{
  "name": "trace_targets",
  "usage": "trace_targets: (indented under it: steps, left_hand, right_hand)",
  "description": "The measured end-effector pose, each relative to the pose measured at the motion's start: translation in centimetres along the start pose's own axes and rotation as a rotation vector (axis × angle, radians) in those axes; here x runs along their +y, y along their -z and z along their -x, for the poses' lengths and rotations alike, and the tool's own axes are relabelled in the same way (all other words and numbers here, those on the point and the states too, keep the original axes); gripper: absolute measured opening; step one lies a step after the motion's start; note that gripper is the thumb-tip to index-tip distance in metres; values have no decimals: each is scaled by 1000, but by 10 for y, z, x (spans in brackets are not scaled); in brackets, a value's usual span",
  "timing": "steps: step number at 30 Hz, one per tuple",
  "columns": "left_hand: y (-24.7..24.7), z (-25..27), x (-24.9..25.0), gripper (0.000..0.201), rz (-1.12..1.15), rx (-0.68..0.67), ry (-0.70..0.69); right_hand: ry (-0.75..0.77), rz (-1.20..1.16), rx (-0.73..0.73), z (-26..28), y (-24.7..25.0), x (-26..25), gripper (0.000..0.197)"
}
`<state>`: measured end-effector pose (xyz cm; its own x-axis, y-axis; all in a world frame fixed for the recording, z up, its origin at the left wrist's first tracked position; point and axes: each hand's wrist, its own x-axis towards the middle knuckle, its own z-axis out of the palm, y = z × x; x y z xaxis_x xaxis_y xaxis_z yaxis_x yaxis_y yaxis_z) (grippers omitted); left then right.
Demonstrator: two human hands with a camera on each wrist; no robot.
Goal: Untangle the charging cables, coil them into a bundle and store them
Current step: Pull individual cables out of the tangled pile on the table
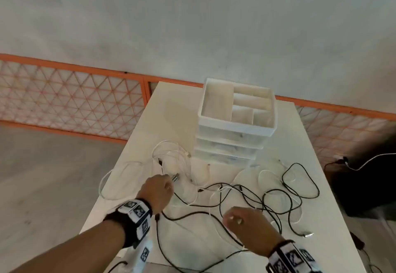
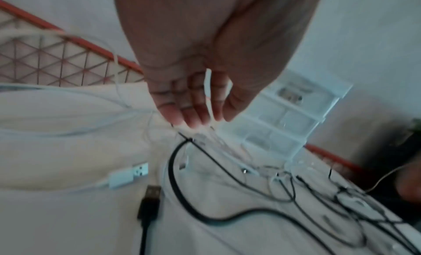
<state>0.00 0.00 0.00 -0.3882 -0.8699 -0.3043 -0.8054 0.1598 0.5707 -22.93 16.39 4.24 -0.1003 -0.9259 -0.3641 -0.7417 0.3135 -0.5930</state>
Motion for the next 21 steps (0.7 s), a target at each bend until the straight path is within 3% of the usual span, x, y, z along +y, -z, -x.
trace_targets:
  steps: [6, 11, 13, 16, 21]
  left_hand:
    - [-25, -5, 11, 43, -230, -97, 244]
    - [-20, -7, 1, 38, -332, -169, 341]
    - [-6, -9, 5, 35, -304, -204, 294]
    - [31, -15, 23, 19, -183, -143, 169]
    - [85, -3, 83, 22, 172, -59, -104]
  right_hand:
    - [15, -19, 17, -28, -7, -26, 14]
    - [1, -11, -39, -30, -15, -31, 19]
    - [5, 12, -42, -30, -14, -30, 20]
    - [23, -14, 36, -34, -7, -33, 21]
    - [120, -104, 261, -48, 12, -62, 67]
